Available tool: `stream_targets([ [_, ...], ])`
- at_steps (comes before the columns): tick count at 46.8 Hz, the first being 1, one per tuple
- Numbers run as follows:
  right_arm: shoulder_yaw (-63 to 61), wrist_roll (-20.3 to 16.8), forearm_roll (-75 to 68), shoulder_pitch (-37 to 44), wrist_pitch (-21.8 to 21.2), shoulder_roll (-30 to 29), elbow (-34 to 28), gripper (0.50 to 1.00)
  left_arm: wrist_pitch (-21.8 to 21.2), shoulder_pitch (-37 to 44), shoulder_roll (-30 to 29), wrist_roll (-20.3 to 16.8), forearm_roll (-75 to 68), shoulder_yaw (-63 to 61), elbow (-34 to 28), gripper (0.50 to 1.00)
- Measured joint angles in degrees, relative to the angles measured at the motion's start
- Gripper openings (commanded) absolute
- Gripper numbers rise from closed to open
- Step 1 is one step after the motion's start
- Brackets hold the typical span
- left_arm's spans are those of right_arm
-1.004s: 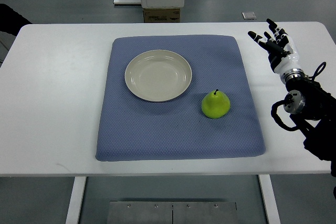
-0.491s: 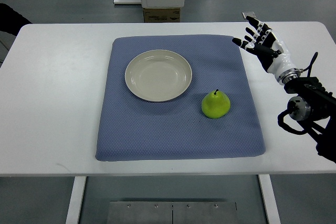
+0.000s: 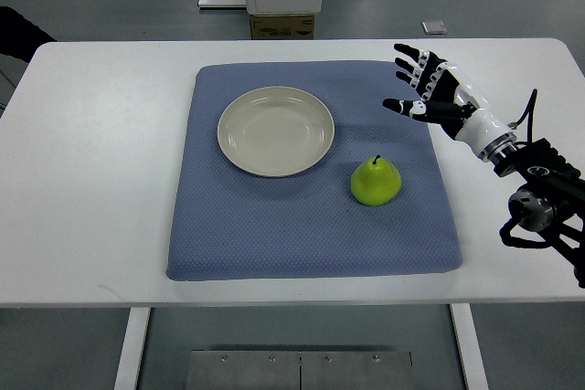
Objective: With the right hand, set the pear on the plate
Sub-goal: 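Reach the right hand over the green pear and lower toward it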
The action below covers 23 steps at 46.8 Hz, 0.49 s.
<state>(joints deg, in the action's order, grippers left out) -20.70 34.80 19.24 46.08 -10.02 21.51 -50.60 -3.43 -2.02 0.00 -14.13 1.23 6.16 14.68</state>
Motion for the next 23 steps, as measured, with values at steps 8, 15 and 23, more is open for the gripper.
stream_targets([
  [8, 4.0, 0.2, 1.0, 0.1, -0.8, 2.9, -4.4, 1.0, 0.0, 0.0, 0.0, 0.0, 0.0, 0.0, 0.0, 1.0],
  [15, 7.1, 0.2, 3.8, 0.1, -0.8, 3.3, -5.8, 1.0, 0.0, 0.0, 0.0, 0.0, 0.0, 0.0, 0.0, 1.0],
  [23, 9.3, 0.2, 6.2, -0.3, -0.7, 3.0, -5.9, 1.0, 0.0, 0.0, 0.0, 0.0, 0.0, 0.0, 0.0, 1.0],
])
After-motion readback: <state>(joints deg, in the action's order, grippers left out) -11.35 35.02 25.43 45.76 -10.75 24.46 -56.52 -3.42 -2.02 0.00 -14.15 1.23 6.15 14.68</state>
